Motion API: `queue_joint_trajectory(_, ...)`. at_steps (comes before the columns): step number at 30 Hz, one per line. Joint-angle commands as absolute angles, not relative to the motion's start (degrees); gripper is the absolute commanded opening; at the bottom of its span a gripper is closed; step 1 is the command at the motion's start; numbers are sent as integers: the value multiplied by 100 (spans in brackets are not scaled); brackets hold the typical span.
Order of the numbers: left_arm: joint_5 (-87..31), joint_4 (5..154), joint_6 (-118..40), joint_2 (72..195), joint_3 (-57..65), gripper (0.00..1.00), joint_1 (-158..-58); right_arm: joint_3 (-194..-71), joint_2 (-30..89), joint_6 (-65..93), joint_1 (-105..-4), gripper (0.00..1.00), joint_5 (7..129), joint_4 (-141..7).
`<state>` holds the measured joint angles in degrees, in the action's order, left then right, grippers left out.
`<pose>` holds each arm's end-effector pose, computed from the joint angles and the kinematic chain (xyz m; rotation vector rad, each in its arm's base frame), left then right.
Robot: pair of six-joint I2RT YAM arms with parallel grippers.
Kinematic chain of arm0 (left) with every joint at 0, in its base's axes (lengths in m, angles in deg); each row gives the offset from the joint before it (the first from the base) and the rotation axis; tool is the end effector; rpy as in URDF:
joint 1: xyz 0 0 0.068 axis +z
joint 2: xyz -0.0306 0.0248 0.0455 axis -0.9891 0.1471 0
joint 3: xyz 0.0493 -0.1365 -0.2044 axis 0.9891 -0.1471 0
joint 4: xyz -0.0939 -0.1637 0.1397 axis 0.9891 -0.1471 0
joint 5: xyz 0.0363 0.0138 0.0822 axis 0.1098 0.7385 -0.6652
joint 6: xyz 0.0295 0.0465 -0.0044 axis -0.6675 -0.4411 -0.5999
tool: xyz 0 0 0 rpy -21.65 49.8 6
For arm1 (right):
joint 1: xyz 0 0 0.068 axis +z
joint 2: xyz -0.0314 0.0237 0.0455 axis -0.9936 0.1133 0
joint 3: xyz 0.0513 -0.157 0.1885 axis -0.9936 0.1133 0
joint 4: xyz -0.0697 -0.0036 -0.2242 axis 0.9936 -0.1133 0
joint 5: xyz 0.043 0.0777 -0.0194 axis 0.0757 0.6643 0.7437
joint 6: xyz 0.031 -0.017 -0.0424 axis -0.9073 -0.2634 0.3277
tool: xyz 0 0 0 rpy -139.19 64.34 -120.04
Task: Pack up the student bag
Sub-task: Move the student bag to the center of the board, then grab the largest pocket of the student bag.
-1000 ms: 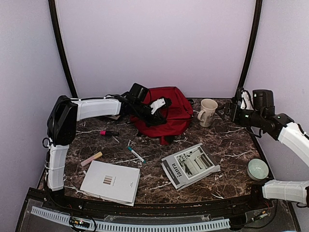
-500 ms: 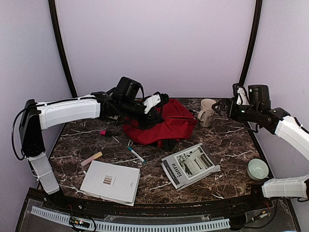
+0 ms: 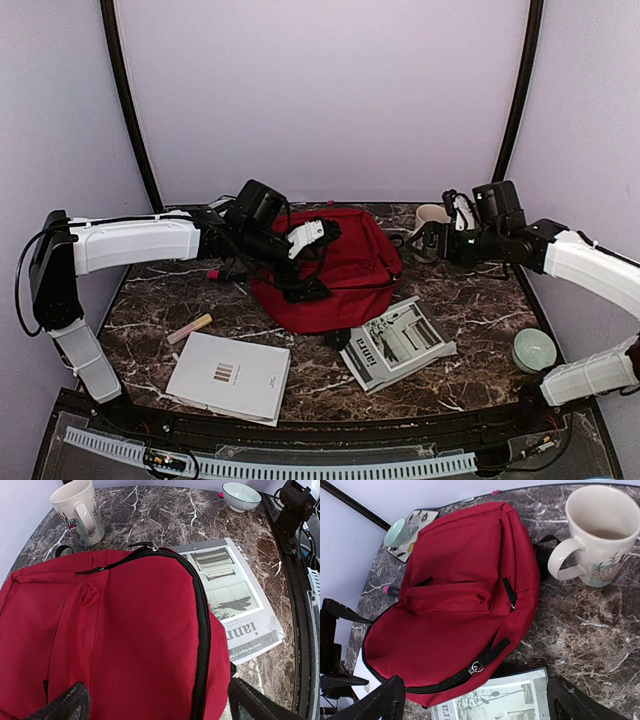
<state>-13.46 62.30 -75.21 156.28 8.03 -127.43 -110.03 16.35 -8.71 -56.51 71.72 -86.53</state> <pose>0.2426 -0.2714 0.2594 1.4656 1.7011 -0.6551 0.2145 0.1174 0.2763 -0.0679 2.2693 0.7533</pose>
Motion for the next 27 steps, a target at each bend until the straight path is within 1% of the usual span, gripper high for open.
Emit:
queue_joint_trajectory(1, -1064, 6175, -7323, 15497, 959, 99, -12742, -11375, 2093, -1182, -5460, 99, 7219, -8885)
queue_joint_trajectory(5, -881, 5857, -7195, 15753, 1396, 98, -12742, -11816, 2671, -1550, -5454, 99, 7143, -9447)
queue_joint_trajectory(8, -789, 5802, -7205, 15842, 1481, 97, -12742, -11983, 3000, -1764, -5456, 99, 7334, -9483)
queue_joint_trajectory(12, -971, 5815, -7206, 15838, 1477, 98, -12751, -12224, 3350, -1979, -5457, 91, 7661, -9342)
queue_joint_trajectory(16, -1017, 5809, -7267, 15795, 1446, 98, -12759, -12591, 3673, -2193, -5458, 89, 7583, -9649)
queue_joint_trajectory(22, -990, 5686, -7191, 15908, 1519, 91, -12769, -12505, 3855, -2530, -5450, 77, 7639, -9587)
queue_joint_trajectory(27, -869, 5725, -7173, 15934, 1506, 88, -12784, -12373, 3941, -2640, -5449, 69, 7668, -9640)
